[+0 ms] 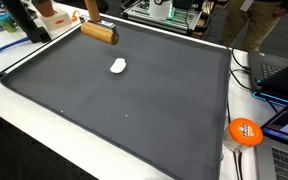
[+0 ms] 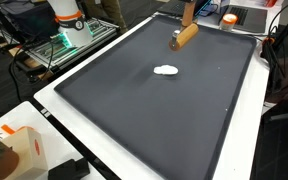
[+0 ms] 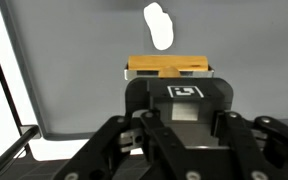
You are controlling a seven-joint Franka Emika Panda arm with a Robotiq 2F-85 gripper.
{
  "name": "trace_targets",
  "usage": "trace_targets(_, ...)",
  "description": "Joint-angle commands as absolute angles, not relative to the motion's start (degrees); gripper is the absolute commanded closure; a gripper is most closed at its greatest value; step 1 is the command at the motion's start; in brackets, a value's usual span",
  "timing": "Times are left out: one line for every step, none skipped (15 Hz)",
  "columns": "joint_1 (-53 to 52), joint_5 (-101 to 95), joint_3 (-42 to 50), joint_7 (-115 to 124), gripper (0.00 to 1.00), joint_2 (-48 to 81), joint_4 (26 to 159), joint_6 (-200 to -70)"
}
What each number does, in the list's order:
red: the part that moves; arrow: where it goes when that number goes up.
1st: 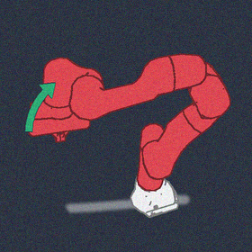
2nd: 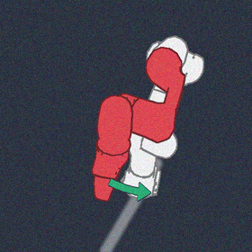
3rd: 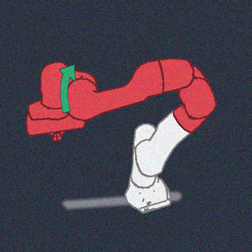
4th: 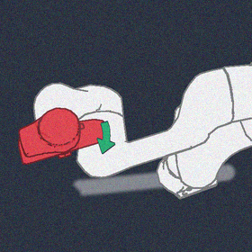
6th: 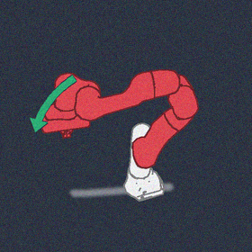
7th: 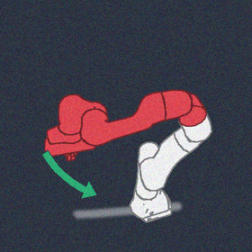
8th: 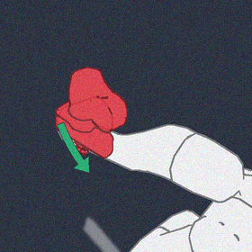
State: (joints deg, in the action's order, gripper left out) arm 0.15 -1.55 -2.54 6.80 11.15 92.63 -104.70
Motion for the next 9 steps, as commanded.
trace_targets(-0.3,-0.5,-1.7,6.2,0.78,14.6,87.9,-102.0)
trace_targets(-0.2,-0.2,-1.7,5.8,0.78,15.3,86.9,-101.6)
trace_targets(-0.1,0.1,-1.7,5.5,0.78,16.1,85.9,-101.0)
trace_targets(0.0,0.5,-1.7,5.2,0.78,17.3,84.2,-100.0)
trace_targets(0.0,0.4,-1.5,5.4,0.78,18.3,82.6,-98.8)
trace_targets(0.0,0.5,-1.5,5.4,0.78,19.4,81.0,-97.5)
trace_targets(0.0,0.6,-1.4,5.4,0.78,20.5,79.3,-96.3)
trace_targets(0.0,0.5,-1.2,5.7,0.78,21.5,77.7,-95.2)
trace_targets(0.0,0.4,-1.2,5.8,0.78,22.5,76.0,-93.9)
